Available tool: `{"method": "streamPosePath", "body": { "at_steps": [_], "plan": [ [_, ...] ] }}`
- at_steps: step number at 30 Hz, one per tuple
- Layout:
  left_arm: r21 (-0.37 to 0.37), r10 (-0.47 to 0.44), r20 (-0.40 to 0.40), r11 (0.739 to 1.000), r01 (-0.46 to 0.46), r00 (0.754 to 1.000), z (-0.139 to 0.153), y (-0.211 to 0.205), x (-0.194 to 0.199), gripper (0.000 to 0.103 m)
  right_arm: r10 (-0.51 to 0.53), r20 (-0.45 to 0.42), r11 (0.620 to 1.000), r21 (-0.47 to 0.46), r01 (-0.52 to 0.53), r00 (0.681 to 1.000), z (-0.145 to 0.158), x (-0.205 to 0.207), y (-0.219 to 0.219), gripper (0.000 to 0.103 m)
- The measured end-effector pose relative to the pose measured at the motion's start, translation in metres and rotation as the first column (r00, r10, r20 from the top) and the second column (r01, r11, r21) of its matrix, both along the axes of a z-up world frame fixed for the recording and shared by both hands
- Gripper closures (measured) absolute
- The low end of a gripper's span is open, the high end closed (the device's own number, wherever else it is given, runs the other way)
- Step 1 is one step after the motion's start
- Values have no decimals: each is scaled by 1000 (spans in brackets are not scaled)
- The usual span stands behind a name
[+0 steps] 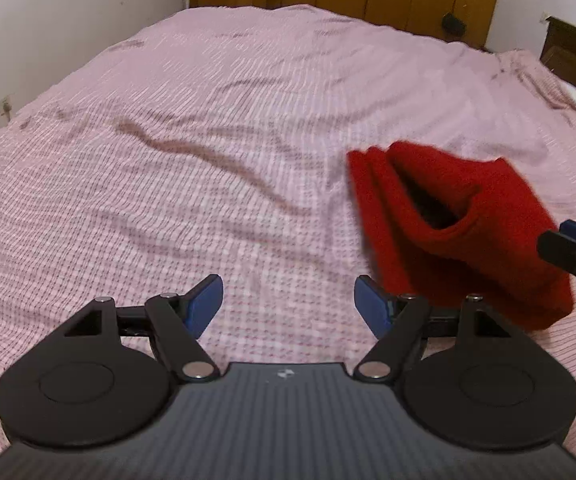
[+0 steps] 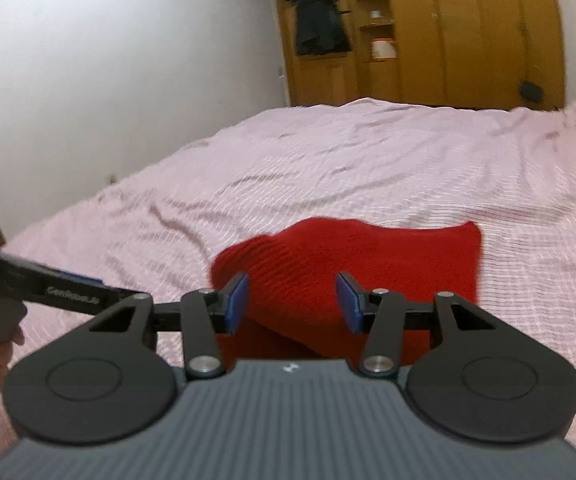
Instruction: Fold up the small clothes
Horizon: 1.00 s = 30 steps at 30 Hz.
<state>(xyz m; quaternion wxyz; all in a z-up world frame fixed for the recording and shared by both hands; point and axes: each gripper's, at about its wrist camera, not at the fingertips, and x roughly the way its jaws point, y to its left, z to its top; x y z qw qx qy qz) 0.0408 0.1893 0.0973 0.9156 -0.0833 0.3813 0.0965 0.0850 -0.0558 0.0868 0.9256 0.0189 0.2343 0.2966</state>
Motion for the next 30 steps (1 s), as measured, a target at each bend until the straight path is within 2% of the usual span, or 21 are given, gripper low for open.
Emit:
{"method": "streamPosePath", "body": {
  "at_steps": [8, 14, 21, 25, 27, 28, 30],
  "plan": [
    [-21, -74, 62, 997, 75, 995, 27, -29, 38, 24, -189, -23, 982, -20, 189, 982, -15, 39, -44, 49],
    [-60, -130, 91, 989, 135, 987, 35, -54, 88, 24, -317, -83, 948, -44, 314, 945, -41, 74, -70, 49],
    [-156, -136, 37, 978, 141, 990, 4, -68, 145, 25, -368, -144, 929, -90, 358, 919, -69, 109, -79, 49],
    [-222, -127, 17, 967, 127, 992, -18, -65, 156, 25, -358, -164, 933, -102, 345, 919, -81, 122, -76, 49],
    [-265, -142, 38, 953, 147, 989, -25, -62, 155, 34, -348, -180, 937, -81, 339, 920, -85, 126, -76, 49],
    [-276, -151, 51, 948, 159, 987, -27, -61, 154, 44, -345, -186, 939, -71, 337, 920, -85, 127, -77, 49],
    [-268, -164, 76, 947, 178, 984, -28, -63, 152, 56, -331, -204, 943, -39, 330, 921, -86, 129, -80, 50]
  ]
}}
